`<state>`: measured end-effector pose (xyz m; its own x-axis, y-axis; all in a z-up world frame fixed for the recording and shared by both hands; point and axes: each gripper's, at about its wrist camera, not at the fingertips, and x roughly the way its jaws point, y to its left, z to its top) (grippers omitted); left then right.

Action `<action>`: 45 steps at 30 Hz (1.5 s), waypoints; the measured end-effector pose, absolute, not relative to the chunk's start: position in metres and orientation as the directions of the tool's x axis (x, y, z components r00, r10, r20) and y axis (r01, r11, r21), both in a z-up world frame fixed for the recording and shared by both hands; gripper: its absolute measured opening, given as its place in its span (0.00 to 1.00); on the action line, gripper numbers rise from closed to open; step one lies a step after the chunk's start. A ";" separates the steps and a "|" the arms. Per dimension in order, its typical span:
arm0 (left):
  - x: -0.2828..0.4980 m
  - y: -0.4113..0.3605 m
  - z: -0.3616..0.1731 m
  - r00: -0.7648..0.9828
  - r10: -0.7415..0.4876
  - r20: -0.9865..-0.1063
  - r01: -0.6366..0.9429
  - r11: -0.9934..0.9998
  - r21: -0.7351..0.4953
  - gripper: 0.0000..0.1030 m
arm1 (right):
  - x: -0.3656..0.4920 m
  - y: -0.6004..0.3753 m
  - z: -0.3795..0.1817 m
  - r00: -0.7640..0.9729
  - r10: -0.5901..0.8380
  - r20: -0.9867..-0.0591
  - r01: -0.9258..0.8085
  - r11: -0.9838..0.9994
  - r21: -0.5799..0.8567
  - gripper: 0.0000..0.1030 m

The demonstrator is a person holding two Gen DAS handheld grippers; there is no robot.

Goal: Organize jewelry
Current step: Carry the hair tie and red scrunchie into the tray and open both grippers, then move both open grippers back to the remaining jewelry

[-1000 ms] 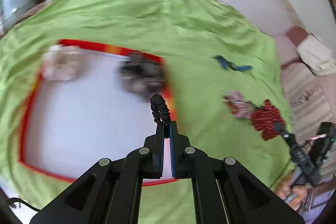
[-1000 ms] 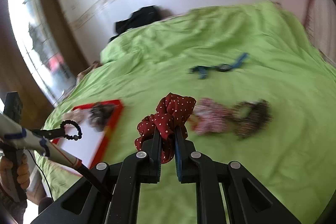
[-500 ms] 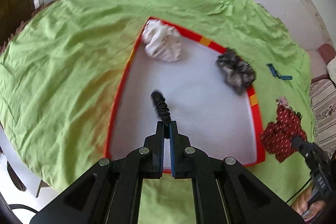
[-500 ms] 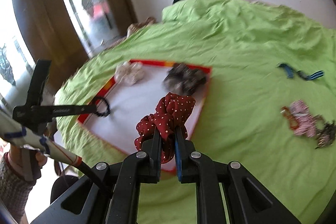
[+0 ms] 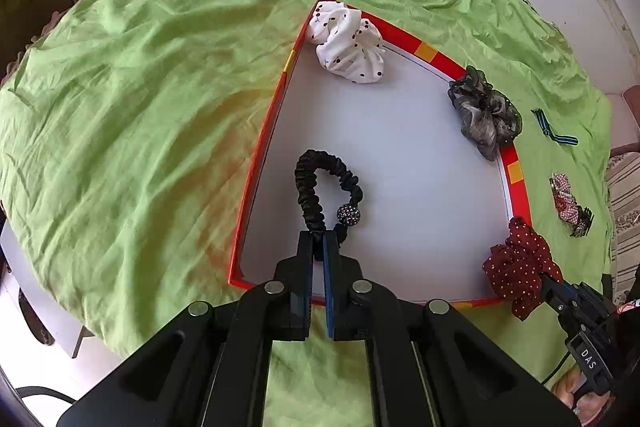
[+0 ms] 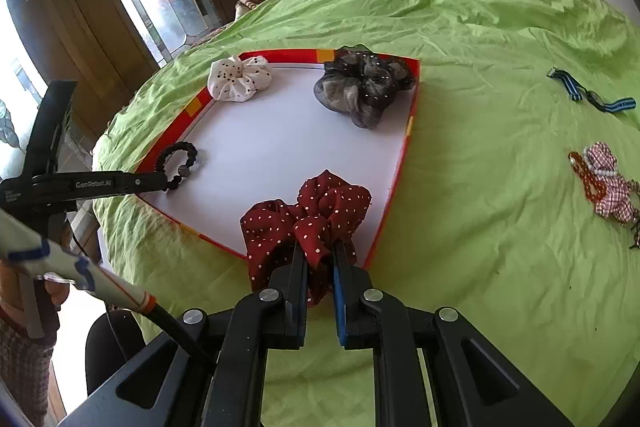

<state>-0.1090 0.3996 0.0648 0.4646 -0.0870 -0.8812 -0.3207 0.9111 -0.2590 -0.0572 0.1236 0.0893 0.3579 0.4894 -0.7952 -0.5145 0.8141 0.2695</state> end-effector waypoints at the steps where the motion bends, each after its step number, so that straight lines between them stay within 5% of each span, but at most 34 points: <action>1: -0.111 0.398 0.067 0.466 -0.084 -0.881 -0.321 0.912 -0.257 0.05 | -0.058 0.123 0.089 0.357 0.488 -0.796 -0.513 0.815 0.270 0.12; 6: -0.123 0.394 0.080 0.484 -0.064 -0.873 -0.333 0.909 -0.251 0.07 | -0.060 0.121 0.089 0.345 0.483 -0.805 -0.506 0.818 0.274 0.12; 11: -0.141 0.391 0.103 0.518 -0.032 -0.855 -0.341 0.909 -0.240 0.28 | -0.064 0.122 0.092 0.345 0.474 -0.810 -0.507 0.820 0.264 0.12; 19: -0.168 0.378 0.142 0.576 0.031 -0.817 -0.353 0.911 -0.214 0.40 | -0.074 0.126 0.094 0.345 0.448 -0.824 -0.526 0.820 0.225 0.15; 23: -0.176 0.366 0.155 0.588 0.048 -0.808 -0.347 0.917 -0.198 0.40 | -0.076 0.117 0.097 0.344 0.466 -0.815 -0.505 0.824 0.258 0.34; 31: -0.187 0.325 0.178 0.604 0.073 -0.793 -0.304 0.942 -0.144 0.41 | -0.094 0.079 0.143 0.450 0.502 -0.739 -0.487 0.831 0.268 0.52; 45: -0.180 0.214 0.201 0.642 0.034 -0.766 -0.113 0.992 -0.051 0.50 | -0.117 -0.101 0.154 0.612 0.368 -0.700 -0.232 0.930 0.287 0.54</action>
